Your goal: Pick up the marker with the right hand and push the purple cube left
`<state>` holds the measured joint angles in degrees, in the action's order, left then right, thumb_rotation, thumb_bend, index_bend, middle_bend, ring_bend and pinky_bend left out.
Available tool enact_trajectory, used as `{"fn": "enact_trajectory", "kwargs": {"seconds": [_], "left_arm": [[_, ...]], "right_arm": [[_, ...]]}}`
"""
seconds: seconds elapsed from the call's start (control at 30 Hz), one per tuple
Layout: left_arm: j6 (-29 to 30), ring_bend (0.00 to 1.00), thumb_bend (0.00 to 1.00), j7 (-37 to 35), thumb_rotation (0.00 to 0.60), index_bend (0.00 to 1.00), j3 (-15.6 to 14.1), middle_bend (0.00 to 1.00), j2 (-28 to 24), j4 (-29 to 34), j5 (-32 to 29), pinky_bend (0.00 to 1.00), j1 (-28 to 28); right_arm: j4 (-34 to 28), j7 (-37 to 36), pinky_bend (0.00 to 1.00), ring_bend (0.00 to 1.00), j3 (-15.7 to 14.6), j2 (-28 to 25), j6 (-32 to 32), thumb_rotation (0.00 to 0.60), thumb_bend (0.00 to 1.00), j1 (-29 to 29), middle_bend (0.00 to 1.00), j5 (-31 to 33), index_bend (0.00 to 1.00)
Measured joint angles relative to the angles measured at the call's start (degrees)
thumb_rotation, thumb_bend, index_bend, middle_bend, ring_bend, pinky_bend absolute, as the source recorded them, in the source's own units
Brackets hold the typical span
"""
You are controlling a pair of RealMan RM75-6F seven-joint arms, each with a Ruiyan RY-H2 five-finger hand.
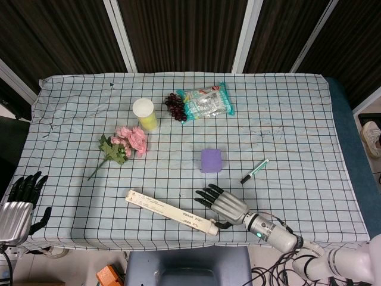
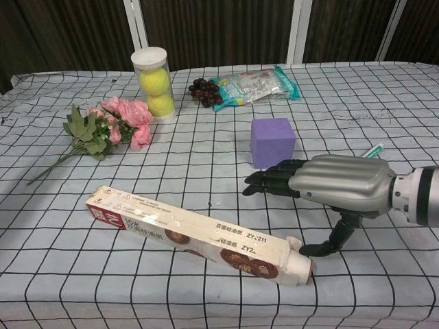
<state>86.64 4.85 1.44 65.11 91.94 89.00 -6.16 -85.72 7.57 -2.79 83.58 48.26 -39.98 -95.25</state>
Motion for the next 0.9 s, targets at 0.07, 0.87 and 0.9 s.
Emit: {"fn": "enact_trajectory", "kwargs": {"seconds": [0.07,0.87,0.9], "left_arm": [[-0.16,0.00,0.42,0.04,0.600,0.00,-0.01,0.00,0.01,-0.02,-0.01,0.05,-0.05],[-1.25,0.00,0.42,0.23,0.600,0.00,-0.05,0.00,0.09,0.08,-0.04,0.05,-0.43],[-1.45,0.00,0.42,0.42,0.600,0.00,-0.05,0.00,0.13,0.10,-0.09,0.05,-0.53]], "right_arm": [[0.21,0.16,0.05,0.00,-0.15,0.01,0.03,0.600,0.41,-0.02,0.06,0.17,0.06],[13.77,4.51,0.08,0.03,1.17,-4.19,5.78,0.600,0.41,3.60,0.19,5.47,0.30],[14.89,4.38,0.09,0.05,1.41,-4.09,5.62,0.600,0.41,3.61,0.20,5.92,0.33]]}}
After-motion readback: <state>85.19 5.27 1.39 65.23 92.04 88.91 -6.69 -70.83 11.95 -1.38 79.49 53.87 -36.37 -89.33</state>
